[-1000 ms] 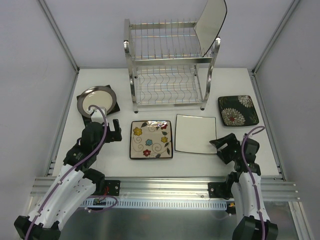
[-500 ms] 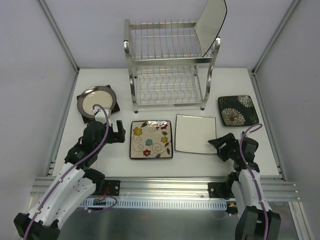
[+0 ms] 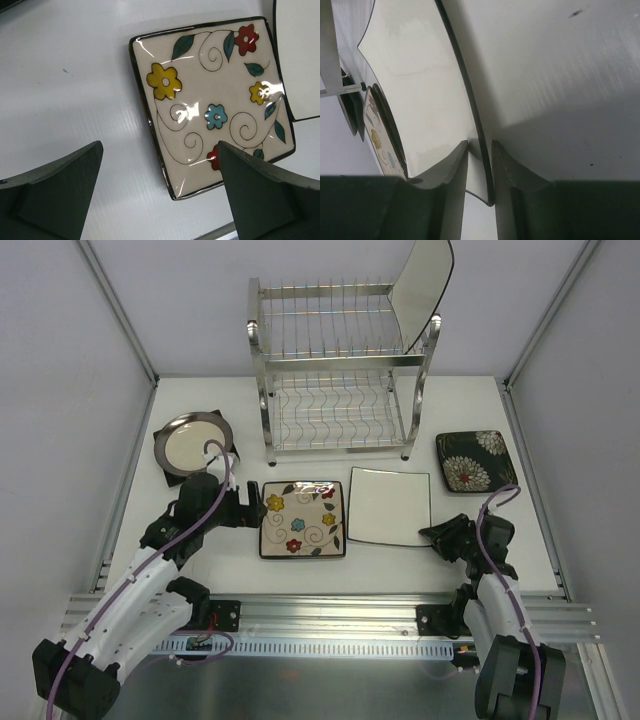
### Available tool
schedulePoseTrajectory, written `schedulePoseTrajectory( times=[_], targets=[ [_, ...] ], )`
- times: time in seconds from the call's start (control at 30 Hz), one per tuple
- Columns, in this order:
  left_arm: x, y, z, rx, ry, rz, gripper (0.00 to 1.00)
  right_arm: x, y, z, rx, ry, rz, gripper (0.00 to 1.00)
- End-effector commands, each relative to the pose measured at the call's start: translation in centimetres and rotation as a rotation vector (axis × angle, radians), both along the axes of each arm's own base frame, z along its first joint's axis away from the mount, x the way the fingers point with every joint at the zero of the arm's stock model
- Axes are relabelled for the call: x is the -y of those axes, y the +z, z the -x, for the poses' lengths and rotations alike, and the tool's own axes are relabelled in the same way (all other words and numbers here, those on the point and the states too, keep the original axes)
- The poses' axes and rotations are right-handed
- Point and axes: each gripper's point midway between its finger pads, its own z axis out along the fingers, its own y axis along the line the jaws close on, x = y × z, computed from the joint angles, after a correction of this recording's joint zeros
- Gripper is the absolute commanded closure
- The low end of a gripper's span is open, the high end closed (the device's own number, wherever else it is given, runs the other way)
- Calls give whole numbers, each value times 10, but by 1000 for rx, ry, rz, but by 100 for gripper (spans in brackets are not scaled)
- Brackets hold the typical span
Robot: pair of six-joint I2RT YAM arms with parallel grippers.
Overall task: Load the plates into the dish rack
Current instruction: Grab a plate with the right arm
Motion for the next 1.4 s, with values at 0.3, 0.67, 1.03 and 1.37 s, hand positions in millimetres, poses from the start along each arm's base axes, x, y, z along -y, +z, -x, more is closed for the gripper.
schedulePoseTrajectory(
  times=[0.3,0.67,1.03,1.37],
  targets=[
    [51,43,-7,-48,-89,200,1,12,37,-6,44,-57,56,99],
    [91,63,-6,-130,-127,296,1,10,108,-11,142,-131,-22,99],
    [115,66,-8,-194,-124,340,1,7,182,-8,238,-132,-34,100],
    [138,66,-13,-292,-84,450,1,-18,220,-1,294,-3,-134,99]
  ],
)
